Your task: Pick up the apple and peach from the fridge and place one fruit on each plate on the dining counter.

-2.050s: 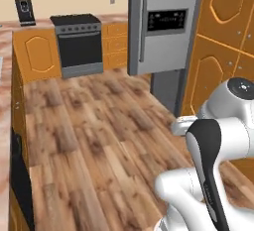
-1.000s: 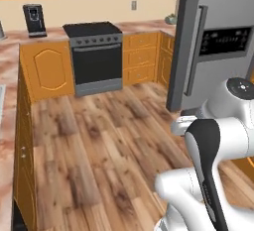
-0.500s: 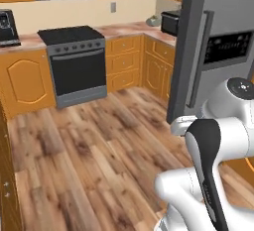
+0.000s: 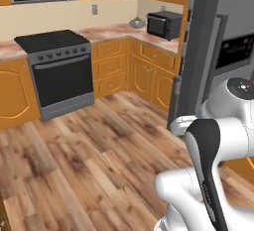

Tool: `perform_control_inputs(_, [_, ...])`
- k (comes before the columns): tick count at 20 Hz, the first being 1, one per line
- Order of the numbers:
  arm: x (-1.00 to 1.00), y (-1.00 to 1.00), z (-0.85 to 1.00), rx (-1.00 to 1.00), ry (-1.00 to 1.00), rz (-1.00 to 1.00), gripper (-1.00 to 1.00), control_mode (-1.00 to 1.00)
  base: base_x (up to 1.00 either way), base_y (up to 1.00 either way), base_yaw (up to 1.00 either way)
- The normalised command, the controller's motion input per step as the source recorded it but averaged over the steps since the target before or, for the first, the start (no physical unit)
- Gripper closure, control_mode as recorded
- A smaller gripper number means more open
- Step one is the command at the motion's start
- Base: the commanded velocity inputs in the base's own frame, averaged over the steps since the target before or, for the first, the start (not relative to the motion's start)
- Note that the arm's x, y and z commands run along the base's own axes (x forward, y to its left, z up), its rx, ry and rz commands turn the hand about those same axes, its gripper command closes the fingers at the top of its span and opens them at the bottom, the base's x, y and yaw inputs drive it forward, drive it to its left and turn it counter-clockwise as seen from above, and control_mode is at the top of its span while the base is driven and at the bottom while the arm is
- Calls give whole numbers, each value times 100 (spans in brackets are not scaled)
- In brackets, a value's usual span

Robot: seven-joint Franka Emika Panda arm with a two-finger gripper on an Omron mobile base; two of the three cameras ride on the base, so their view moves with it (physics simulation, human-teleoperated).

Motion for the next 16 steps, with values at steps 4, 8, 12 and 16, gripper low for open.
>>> perform_control_inputs(4, [0, 0, 0, 0, 0, 0, -100, 100, 45, 63, -27])
perform_control_inputs(8, [0, 0, 0, 0, 0, 0, -100, 100, 49, 63, -27])
perform_control_inputs(12, [0, 0, 0, 0, 0, 0, -100, 100, 62, 59, -23])
perform_control_inputs(16, [0, 0, 0, 0, 0, 0, -100, 100, 62, 54, -23])
